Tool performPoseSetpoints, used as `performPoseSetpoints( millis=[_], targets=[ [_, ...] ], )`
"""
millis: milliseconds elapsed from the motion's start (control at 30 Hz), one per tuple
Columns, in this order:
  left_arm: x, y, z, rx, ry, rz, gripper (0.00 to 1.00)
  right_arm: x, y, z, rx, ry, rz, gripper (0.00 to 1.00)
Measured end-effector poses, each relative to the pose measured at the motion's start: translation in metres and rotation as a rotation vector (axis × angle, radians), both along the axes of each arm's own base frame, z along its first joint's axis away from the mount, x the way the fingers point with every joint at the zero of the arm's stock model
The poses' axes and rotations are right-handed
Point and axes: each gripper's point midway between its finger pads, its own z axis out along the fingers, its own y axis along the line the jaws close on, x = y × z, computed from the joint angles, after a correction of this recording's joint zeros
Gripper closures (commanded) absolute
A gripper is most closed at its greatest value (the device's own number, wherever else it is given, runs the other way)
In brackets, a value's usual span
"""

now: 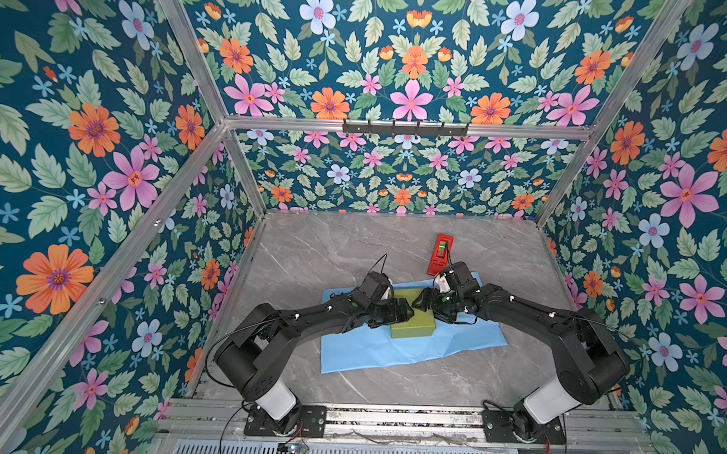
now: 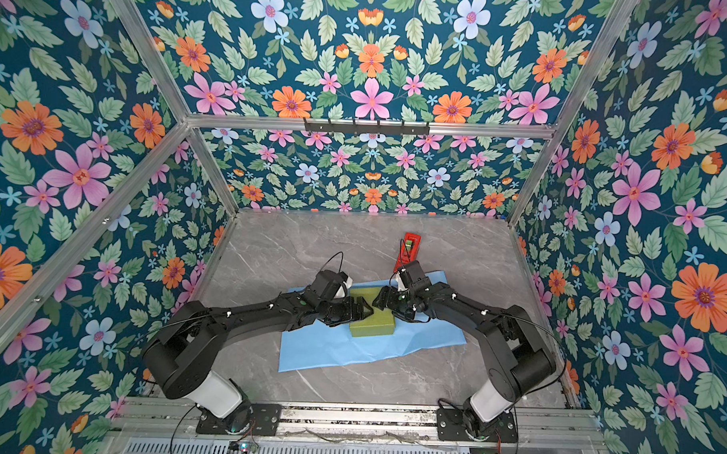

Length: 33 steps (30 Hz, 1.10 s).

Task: Wrap the gift box in paper
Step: 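Lift the green box with both grippers and lower it onto the paper, then open both grippers and draw them back from the box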

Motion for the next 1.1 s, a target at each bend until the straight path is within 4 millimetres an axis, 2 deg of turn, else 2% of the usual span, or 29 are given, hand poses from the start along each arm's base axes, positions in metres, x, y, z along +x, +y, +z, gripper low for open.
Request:
performPoseSetpoints(
  millis=[100, 200, 333, 400, 500, 600, 667, 800, 1000, 1100],
  targets=[
    [-0.001, 0.000, 0.003, -0.003, -0.003, -0.002, 0.03, -0.001, 0.000, 0.001, 0.000, 0.000, 0.000, 0.19],
    [-0.002, 0.000, 0.009, -0.008, -0.017, -0.010, 0.00, -0.004, -0.002, 0.004, -0.004, 0.005, 0.002, 0.09],
    [-0.003, 0.002, 0.024, -0.023, -0.058, -0.024, 0.00, -0.006, -0.005, 0.021, -0.002, -0.023, 0.011, 0.02],
    [-0.002, 0.009, 0.030, -0.023, -0.079, -0.009, 0.00, -0.007, -0.012, 0.032, 0.000, -0.044, 0.009, 0.01],
    [0.000, 0.030, 0.032, -0.007, -0.107, 0.040, 0.01, -0.005, -0.033, 0.043, -0.012, -0.076, -0.024, 0.01],
    [0.002, 0.049, 0.030, 0.001, -0.115, 0.086, 0.02, -0.005, -0.053, 0.043, -0.025, -0.076, -0.054, 0.01],
    [0.002, 0.060, 0.026, 0.007, -0.106, 0.121, 0.02, -0.007, -0.058, 0.037, -0.037, -0.058, -0.049, 0.03],
    [0.004, 0.074, 0.018, 0.021, -0.095, 0.154, 0.07, -0.010, -0.046, 0.033, 0.011, -0.038, 0.008, 0.06],
    [0.009, 0.111, -0.013, 0.062, -0.026, 0.246, 0.10, -0.016, -0.015, 0.026, 0.053, -0.010, 0.099, 0.08],
    [0.008, 0.114, -0.017, 0.059, -0.015, 0.254, 0.10, -0.013, -0.011, 0.022, 0.056, -0.008, 0.108, 0.09]
  ],
)
